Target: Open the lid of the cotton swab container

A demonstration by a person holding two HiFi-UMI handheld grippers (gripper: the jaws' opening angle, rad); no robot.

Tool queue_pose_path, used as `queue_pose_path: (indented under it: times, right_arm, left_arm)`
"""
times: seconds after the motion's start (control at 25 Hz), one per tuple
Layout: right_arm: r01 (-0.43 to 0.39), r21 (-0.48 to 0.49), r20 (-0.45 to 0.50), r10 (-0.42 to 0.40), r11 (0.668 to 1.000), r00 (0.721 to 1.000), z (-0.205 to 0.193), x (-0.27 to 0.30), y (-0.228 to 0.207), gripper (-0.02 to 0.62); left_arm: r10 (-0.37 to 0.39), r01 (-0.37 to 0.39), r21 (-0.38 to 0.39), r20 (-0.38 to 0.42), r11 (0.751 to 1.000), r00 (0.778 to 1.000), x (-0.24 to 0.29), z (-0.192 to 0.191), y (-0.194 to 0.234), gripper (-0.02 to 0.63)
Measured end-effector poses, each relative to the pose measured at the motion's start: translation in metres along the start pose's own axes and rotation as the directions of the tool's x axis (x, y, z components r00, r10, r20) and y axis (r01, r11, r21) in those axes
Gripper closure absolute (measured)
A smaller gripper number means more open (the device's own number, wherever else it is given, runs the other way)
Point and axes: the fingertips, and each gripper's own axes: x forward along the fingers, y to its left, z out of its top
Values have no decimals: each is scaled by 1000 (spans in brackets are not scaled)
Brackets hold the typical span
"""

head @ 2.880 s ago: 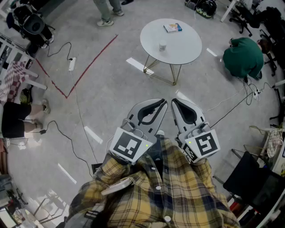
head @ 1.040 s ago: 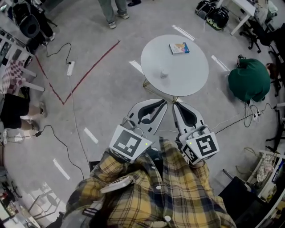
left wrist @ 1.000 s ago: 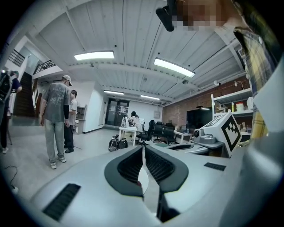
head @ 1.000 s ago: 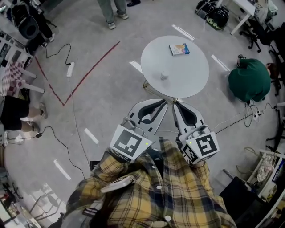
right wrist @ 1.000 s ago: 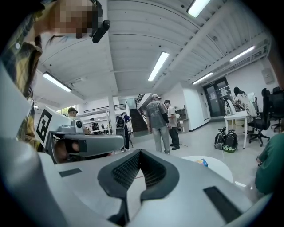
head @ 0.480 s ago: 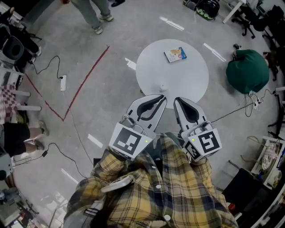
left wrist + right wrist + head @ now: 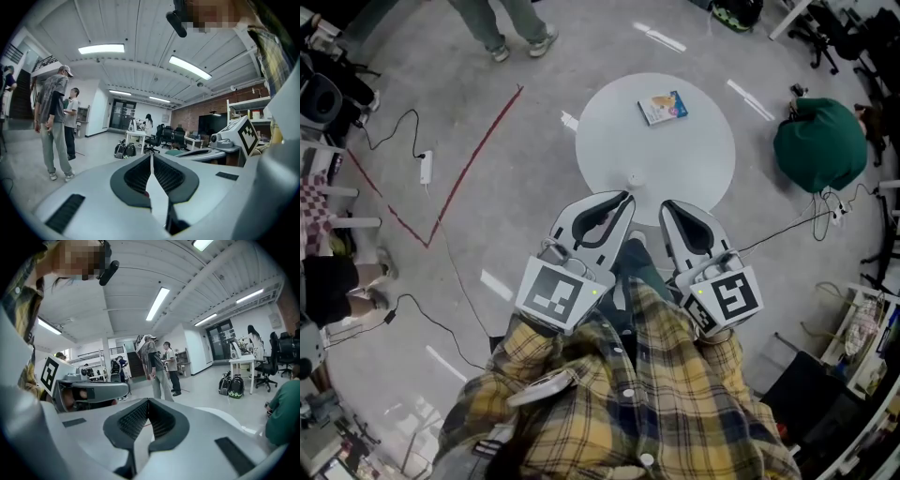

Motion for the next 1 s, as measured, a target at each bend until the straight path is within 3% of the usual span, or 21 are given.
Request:
queue_pose_path:
  times: [0.28, 0.56, 1.0]
  right_arm:
    - [-48, -15, 6, 48, 999, 999, 9, -10, -38, 578]
    - [-84, -46, -2, 84, 995, 996, 18, -4, -61, 578]
    - [-127, -35, -26, 127, 991, 992, 17, 25, -57, 578]
  left_arm:
    - [60, -60, 21, -31, 998, 998, 29, 2, -10, 569]
    - [86, -86, 22, -6, 996, 996, 47, 7, -8, 569]
    - [106, -106, 12, -18, 994, 994, 58, 13, 14, 569]
